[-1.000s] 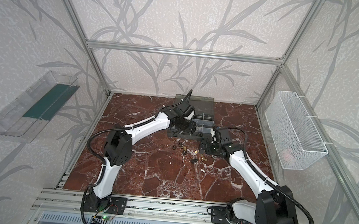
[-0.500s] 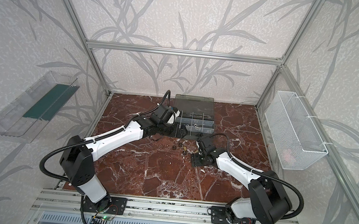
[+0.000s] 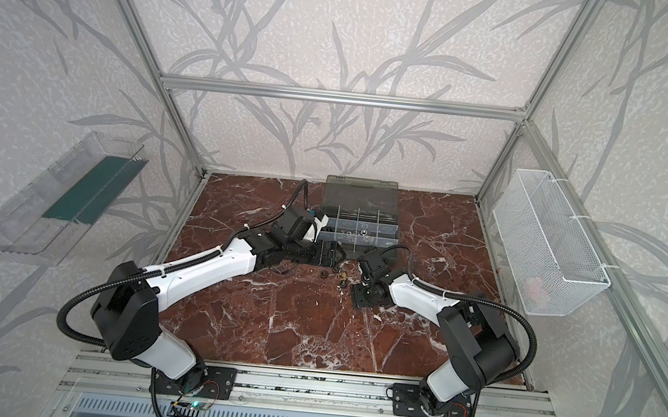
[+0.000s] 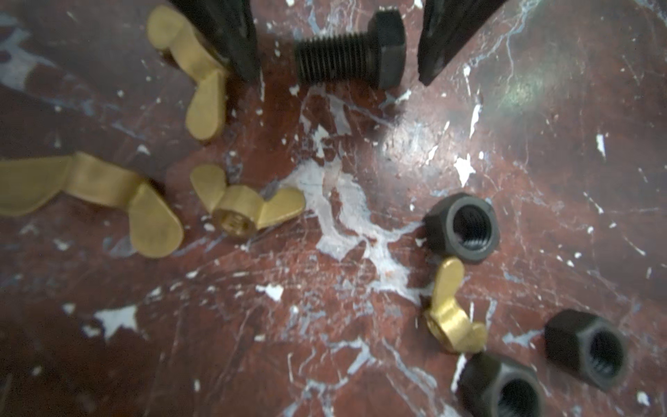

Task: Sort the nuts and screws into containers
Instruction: 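Move the right gripper down to a black bolt while the left gripper withdraws, then close the right gripper on the black bolt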

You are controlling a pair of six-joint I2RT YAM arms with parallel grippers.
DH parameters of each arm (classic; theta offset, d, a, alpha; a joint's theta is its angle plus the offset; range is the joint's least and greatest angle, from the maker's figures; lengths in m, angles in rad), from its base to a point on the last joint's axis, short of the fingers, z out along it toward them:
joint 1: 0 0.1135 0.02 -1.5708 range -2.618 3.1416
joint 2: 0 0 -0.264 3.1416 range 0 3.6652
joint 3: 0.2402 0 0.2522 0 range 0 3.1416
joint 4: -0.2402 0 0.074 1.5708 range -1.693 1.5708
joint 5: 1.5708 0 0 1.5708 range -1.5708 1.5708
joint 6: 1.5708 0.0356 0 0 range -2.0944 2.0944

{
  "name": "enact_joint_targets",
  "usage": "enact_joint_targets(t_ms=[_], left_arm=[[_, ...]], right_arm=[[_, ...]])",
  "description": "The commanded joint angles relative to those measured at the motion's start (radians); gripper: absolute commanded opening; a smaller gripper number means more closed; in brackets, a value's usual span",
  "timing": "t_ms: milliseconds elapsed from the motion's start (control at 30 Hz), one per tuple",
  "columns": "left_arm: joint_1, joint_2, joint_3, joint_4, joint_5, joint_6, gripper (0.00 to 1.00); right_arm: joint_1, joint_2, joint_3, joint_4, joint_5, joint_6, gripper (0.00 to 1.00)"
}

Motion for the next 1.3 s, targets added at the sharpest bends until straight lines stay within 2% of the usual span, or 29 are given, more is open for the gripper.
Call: enact_joint_targets(t_ms=[0,133,700,833,967,1267], left_arm=[[0.001,-0.031,0.0,0.026,0.009,-0.009,0.99],[0.003,-0.042,0.0,0.013,-0.005,0.006,1.0],[0.019,-0.061,-0.027,0.007,-0.021,0.012,1.0],[0.023,-0.071,-0.037,0.007,-0.025,0.012,1.0],[0.026,-0.076,-0.04,0.007,-0.023,0.011,1.0],[0.033,-0.098,-0.037,0.003,-0.034,0.023,1.0]], right_arm=[[0.002,0.043,0.012,-0.017,0.004,-0.016,0.65],[0.003,0.042,0.01,-0.027,0.007,-0.013,0.6],[0.032,-0.016,-0.025,-0.049,0.012,0.004,0.56],[0.036,-0.008,-0.035,-0.038,0.017,0.01,0.51],[0.036,-0.003,-0.028,-0.042,0.013,0.015,0.41],[0.031,-0.051,0.072,-0.122,0.041,0.014,0.36]])
